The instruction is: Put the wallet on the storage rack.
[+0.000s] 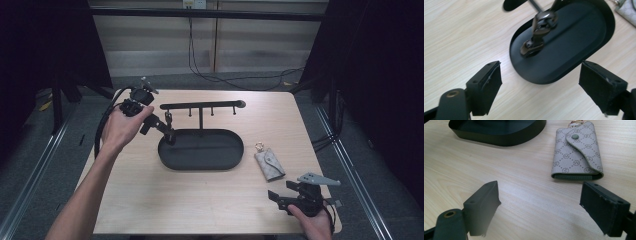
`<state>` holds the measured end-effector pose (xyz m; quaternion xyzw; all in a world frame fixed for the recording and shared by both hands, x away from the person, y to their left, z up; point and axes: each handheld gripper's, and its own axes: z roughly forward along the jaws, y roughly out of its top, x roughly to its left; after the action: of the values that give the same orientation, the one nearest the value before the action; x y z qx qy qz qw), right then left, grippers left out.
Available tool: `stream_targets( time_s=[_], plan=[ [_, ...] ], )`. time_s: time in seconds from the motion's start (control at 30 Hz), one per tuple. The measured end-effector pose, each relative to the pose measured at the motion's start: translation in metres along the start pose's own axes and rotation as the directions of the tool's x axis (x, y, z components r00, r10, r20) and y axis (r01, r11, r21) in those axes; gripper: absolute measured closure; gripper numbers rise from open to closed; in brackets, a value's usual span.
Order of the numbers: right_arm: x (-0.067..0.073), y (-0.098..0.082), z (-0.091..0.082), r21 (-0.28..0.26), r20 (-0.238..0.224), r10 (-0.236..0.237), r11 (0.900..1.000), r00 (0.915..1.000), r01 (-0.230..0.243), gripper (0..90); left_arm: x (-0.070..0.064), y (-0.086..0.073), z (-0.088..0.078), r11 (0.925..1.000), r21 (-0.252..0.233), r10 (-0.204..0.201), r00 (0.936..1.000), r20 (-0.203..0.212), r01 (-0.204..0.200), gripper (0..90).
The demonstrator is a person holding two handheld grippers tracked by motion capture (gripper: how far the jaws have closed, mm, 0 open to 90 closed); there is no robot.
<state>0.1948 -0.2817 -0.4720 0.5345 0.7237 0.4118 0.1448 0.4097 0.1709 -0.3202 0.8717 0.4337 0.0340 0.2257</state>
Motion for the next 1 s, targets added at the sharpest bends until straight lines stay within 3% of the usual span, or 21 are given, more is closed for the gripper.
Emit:
stream_targets(
  time_s=[0.13,0.23,0.33,0.4,0.53,0.63,0.73,0.8,0.93,1.0],
  plan=[
    [0.000,0.000,0.001,0.004,0.001,-0.002,1.000,1.0000,0.002,15.4,0.010,-0.014,0.000,0.9993,-0.022,-0.031,0.9995,-0.005,0.031,19.9],
    [0.000,0.001,0.001,0.005,0.003,0.001,1.000,1.0000,-0.001,15.4,0.018,-0.024,-0.003,0.9985,-0.047,-0.029,0.9993,-0.023,0.028,17.3],
    [0.000,0.001,0.001,0.005,0.006,0.009,1.000,0.9999,-0.009,15.4,0.021,-0.032,-0.004,0.9983,-0.055,-0.020,0.9998,-0.005,0.020,18.2],
    [0.000,0.001,0.001,0.003,0.006,0.010,1.000,0.9999,-0.010,15.4,0.020,-0.039,-0.004,0.9977,-0.066,-0.014,0.9998,-0.017,0.013,18.7],
    [0.000,0.002,0.002,0.004,0.004,0.004,1.000,1.0000,-0.004,16.1,0.020,-0.057,-0.004,0.9916,-0.126,0.027,0.9995,-0.016,-0.029,18.8],
    [0.001,0.001,0.002,0.010,-0.001,-0.001,1.000,1.0000,0.001,16.2,0.024,-0.073,-0.002,0.9859,-0.167,0.012,0.9998,0.016,-0.009,18.8],
    [0.000,0.001,0.001,0.005,-0.002,-0.002,1.000,1.0000,0.002,16.2,0.024,-0.088,0.001,0.9849,-0.170,0.033,0.9994,-0.013,-0.034,18.8],
    [-0.001,0.002,0.000,0.002,-0.001,0.000,1.000,1.0000,0.000,18.6,0.022,-0.098,0.002,0.9801,-0.189,0.056,0.9980,-0.028,-0.061,18.8],
    [0.000,0.002,0.001,0.006,-0.011,-0.006,1.000,0.9999,0.006,20.3,0.018,-0.115,0.006,0.9707,-0.232,0.056,0.9981,-0.026,-0.061,18.8],
    [0.001,0.002,0.001,0.008,-0.010,-0.010,1.000,0.9999,0.010,21.1,0.016,-0.126,0.012,0.9670,-0.250,0.050,0.9987,0.005,-0.047,18.8]
  ],
)
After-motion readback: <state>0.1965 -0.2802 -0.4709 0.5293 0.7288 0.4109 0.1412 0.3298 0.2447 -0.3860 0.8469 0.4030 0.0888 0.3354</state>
